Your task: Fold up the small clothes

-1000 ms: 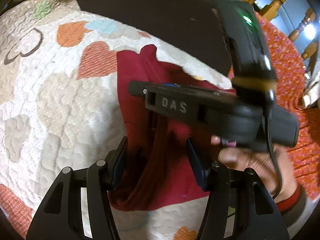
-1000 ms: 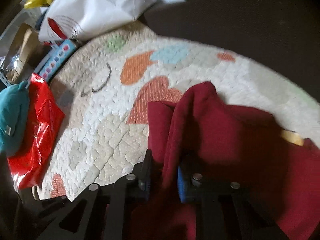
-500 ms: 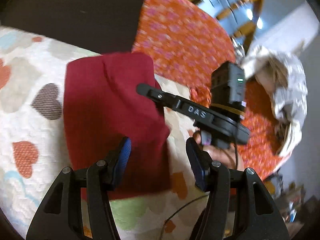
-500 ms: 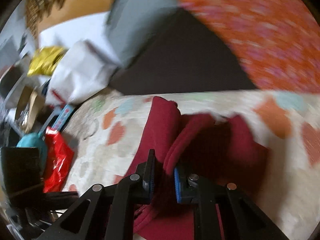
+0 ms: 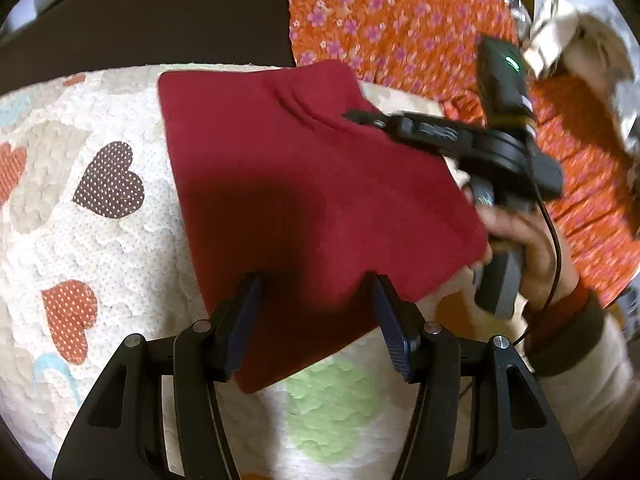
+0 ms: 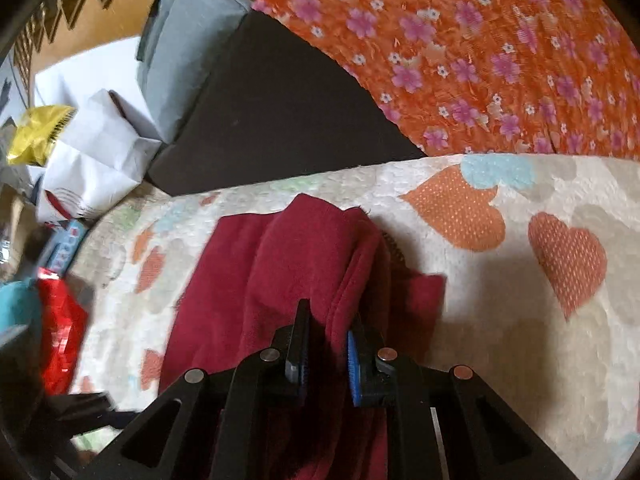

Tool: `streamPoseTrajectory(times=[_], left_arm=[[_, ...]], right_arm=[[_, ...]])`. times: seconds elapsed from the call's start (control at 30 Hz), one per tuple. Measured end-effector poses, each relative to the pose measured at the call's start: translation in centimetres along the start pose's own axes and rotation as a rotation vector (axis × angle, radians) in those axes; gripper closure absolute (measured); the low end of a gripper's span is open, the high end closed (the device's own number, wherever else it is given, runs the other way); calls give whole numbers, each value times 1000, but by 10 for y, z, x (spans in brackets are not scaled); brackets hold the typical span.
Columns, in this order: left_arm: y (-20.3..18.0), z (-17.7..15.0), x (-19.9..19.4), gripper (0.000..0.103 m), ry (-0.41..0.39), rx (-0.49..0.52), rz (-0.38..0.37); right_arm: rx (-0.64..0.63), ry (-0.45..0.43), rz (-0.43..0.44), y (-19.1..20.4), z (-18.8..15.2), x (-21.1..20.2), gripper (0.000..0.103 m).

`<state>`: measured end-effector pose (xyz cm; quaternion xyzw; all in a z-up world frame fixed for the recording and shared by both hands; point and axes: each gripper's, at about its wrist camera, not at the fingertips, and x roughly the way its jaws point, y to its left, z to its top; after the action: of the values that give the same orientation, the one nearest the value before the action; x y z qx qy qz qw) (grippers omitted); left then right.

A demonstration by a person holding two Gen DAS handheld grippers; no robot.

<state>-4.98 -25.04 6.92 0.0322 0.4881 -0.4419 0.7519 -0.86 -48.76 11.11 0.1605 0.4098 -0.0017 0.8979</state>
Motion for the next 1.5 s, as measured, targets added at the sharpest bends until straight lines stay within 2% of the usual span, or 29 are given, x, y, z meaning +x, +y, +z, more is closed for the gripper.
streamPoseTrajectory(times=[0.07,0.13,0.2,0.33,0.4,0.43,0.47,0.5,0.53,0.57,0.67,0.77,0.87,0.93,1.03,1.07,1.13,1.17,1.23,1.3,1.4,1.5], left_arm=[[-3,0,3,47,5,17,20],[-5,-1,4,47,12,30,43],[-7,-2,3,47,14,46,54],[-5,2,2,47,18,29,44],[-3,1,4,45,20,30,47],[-3,-1,5,45,23,35,56],[-4,-2,7,45,28,39,61],[-5,-5,6,45,35,44,61],[-6,-5,7,45,37,48,63],[-8,-4,7,45,36,51,67],[-10,-3,-3,45,3,59,85],[-6,1,-12,45,-63,50,123],[1,3,-7,45,-65,15,122],[7,0,2,45,-35,1,131],[6,-2,9,45,-25,25,174],[4,-2,11,44,-24,37,181],[2,-2,13,42,-27,52,182],[1,-1,14,39,-33,63,181],[0,-2,19,36,-34,80,197],[-1,-2,23,35,-32,85,213],[-3,3,22,35,-30,81,219],[1,6,16,35,-26,59,212]], right_arm=[[18,63,-40,-8,-2,15,85],[76,38,-40,-15,-2,1,74],[102,6,-74,-16,-5,-27,72],[75,-5,44,3,-27,-70,72],[27,17,68,18,-44,-71,72],[-14,34,30,24,-54,-66,73],[-63,65,-68,27,-69,-54,73],[-70,93,-112,24,-79,-43,73],[-51,110,-115,17,-87,-37,73],[-4,107,-83,9,-92,-37,73],[58,73,-45,2,-86,-59,73],[84,-36,-34,7,-71,-88,73],[47,-115,12,25,-47,-92,73],[11,-103,25,37,-28,-70,73],[21,-47,16,33,-10,-24,73],[20,-18,-10,28,-7,-10,73],[-2,37,-122,14,-8,16,77],[13,32,-131,2,-12,23,81],[67,0,-91,-11,-18,18,83],[43,6,-88,-10,-18,12,83],[-6,22,-119,7,-18,-9,80],[-44,-17,-77,24,-32,-42,79]])
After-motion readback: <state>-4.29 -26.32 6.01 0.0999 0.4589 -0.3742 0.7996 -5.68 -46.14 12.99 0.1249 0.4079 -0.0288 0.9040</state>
